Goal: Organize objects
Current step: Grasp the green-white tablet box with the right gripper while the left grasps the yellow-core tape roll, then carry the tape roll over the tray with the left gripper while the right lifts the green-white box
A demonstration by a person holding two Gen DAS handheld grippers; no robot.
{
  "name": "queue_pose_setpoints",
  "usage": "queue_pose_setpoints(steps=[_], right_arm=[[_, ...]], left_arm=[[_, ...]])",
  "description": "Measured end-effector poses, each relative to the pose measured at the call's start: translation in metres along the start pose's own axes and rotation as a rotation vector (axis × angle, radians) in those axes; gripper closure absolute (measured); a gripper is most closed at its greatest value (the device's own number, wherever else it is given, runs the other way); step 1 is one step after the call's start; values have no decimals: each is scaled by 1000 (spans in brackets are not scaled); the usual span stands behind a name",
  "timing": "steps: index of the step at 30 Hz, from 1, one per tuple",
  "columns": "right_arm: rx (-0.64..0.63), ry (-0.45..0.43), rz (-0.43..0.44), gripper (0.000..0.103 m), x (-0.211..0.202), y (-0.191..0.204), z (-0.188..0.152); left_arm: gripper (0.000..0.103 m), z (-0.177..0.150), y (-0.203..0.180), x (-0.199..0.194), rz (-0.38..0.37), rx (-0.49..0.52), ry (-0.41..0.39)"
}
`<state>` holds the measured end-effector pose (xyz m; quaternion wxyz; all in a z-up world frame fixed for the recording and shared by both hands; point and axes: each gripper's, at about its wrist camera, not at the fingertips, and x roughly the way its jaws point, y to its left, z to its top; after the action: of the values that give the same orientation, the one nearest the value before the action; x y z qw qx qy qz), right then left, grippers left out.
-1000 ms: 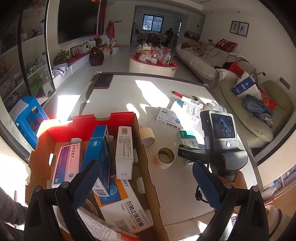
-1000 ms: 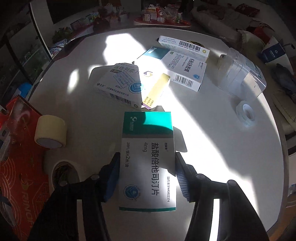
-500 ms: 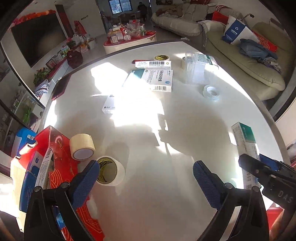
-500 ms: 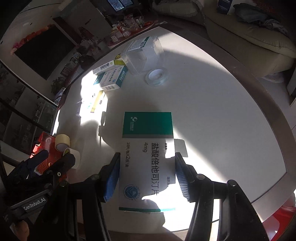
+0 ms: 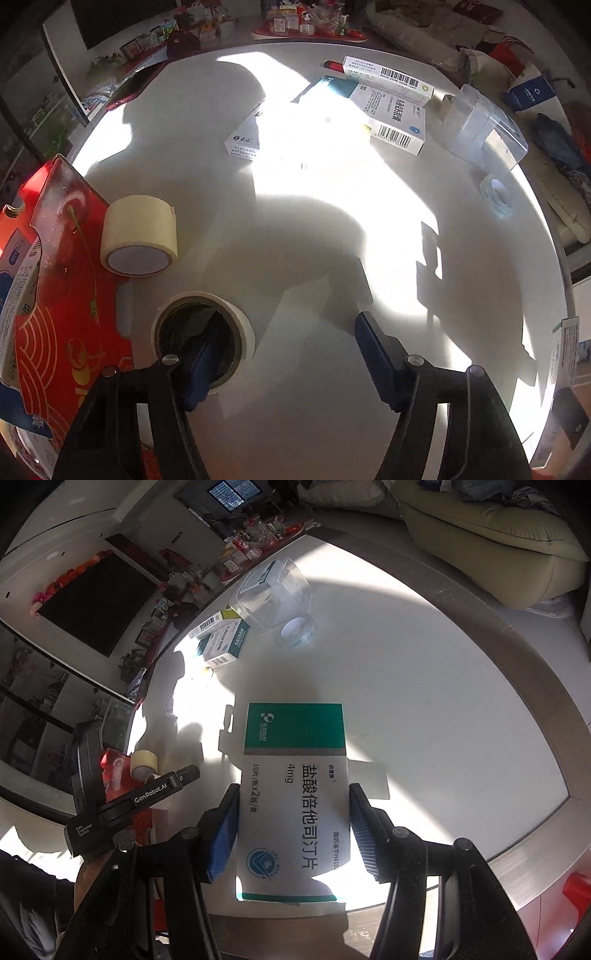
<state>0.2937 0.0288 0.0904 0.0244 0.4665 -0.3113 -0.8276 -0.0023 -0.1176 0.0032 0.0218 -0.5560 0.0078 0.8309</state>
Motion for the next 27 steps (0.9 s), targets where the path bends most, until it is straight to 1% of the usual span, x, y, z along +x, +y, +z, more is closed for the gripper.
queue_pose_setpoints(steps=[1,2,3,4,5,6,9,15,18,20,23,27], right_arm=[[5,-5,2,47,-1,-1,1],[10,-9,5,47,-2,-1,1],[15,-13,8,47,-4,-2,2],[19,-17,11,47,-5,-2,2],[22,-22,13,47,-6,-3,2],[25,-28,15,47,-7,-3,2],[42,-37,37,47,-11,-6,-1],[119,-29,130,47,-13,-18,-11],[154,-13,187,47,-14,-21,-18],[176,2,224,47,-14,-23,-23],[206,29,266,47,-13,-22,-32],[219,51,305,47,-13,-14,-42]], left_arm=[[57,1,1,-1,-3,1,-9],[68,2,2,-3,-11,2,-16],[87,2,5,-3,-30,-4,-14],[89,3,9,-4,-68,-24,-10],[90,2,12,-6,-106,-45,-13],[92,2,15,-9,-130,-56,-24],[94,-3,15,-29,-199,-49,-87],[94,-16,11,-86,-351,-23,-185],[94,-28,18,-116,-403,-21,-230],[94,-35,26,-133,-412,-19,-259],[94,-48,43,-155,-402,-29,-304],[94,-67,74,-178,-343,-52,-374]])
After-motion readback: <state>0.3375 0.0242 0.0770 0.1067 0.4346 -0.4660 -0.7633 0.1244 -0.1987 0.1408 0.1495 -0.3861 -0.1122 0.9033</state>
